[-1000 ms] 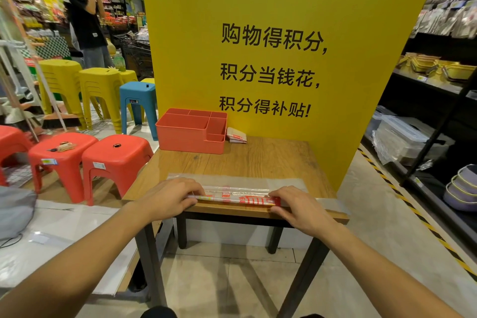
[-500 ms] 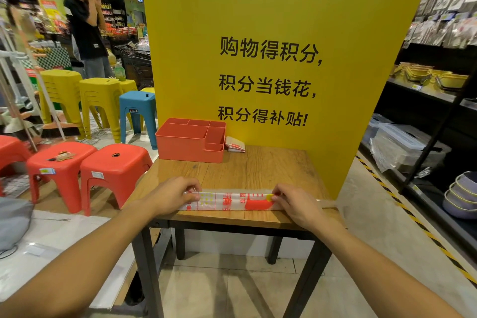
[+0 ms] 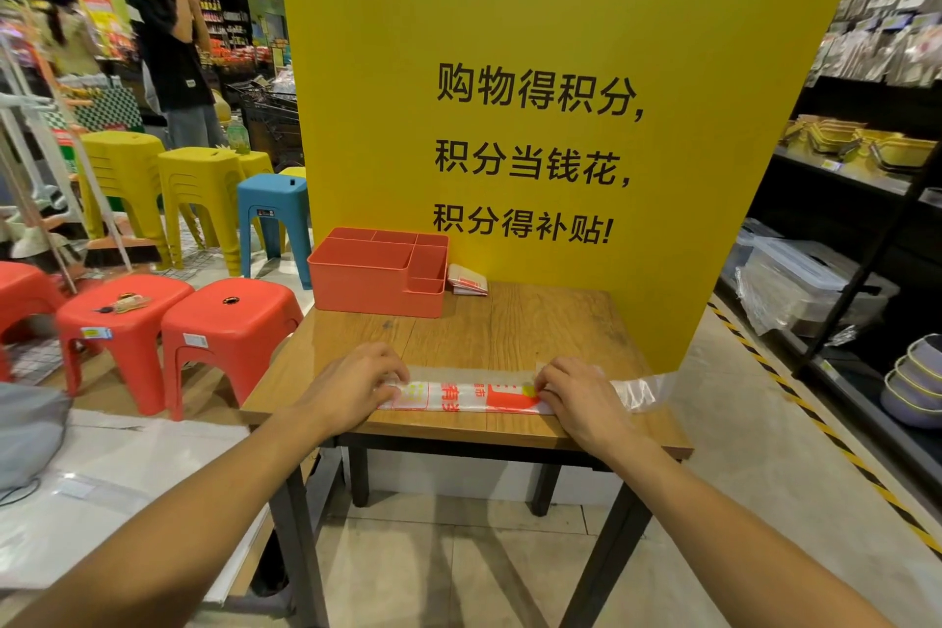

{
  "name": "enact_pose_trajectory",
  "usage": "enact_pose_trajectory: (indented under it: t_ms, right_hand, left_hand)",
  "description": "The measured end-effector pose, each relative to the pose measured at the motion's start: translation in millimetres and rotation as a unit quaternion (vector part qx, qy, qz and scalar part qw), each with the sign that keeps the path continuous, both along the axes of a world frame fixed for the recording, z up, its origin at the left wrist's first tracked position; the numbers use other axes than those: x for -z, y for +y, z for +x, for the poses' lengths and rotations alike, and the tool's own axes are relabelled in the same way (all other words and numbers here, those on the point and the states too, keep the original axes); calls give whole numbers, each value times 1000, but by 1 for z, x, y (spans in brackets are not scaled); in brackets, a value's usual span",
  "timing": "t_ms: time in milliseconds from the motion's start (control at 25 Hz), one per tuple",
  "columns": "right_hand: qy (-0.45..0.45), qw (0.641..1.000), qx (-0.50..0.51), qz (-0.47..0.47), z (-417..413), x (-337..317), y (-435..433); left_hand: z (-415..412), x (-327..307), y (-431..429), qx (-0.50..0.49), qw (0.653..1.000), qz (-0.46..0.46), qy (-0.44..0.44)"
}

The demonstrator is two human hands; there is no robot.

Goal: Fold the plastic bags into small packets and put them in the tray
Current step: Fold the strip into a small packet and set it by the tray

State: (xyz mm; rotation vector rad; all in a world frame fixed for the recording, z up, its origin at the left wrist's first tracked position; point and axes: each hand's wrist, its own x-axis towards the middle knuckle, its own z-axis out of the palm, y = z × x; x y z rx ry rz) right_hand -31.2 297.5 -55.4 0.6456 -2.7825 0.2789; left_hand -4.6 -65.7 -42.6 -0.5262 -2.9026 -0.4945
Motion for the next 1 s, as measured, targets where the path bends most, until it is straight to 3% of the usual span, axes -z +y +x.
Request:
enact_pose_trajectory:
  t_ms: [200, 360, 480, 600, 760, 1000]
  right_hand:
    - [-13, 1000, -15, -19, 14, 2, 11]
    - [-18, 999, 4, 38, 20, 1, 32]
    - [11, 994, 53, 94, 22, -2, 42]
    - [41, 976, 170, 133, 22, -3, 55]
    - [20, 951, 285, 121, 22, -2, 64]
    - [-39, 943, 326, 58, 23, -2, 66]
  left_hand:
    - [13, -1, -1, 40, 995, -96, -8]
    - [21, -6, -5, 51, 992, -114, -12]
    - [22, -6, -4, 56, 992, -112, -1]
    - [22, -4, -5, 55, 992, -110, 0]
    - [23, -5, -5, 52, 992, -116, 11]
    - [27, -4, -7, 50, 991, -121, 37]
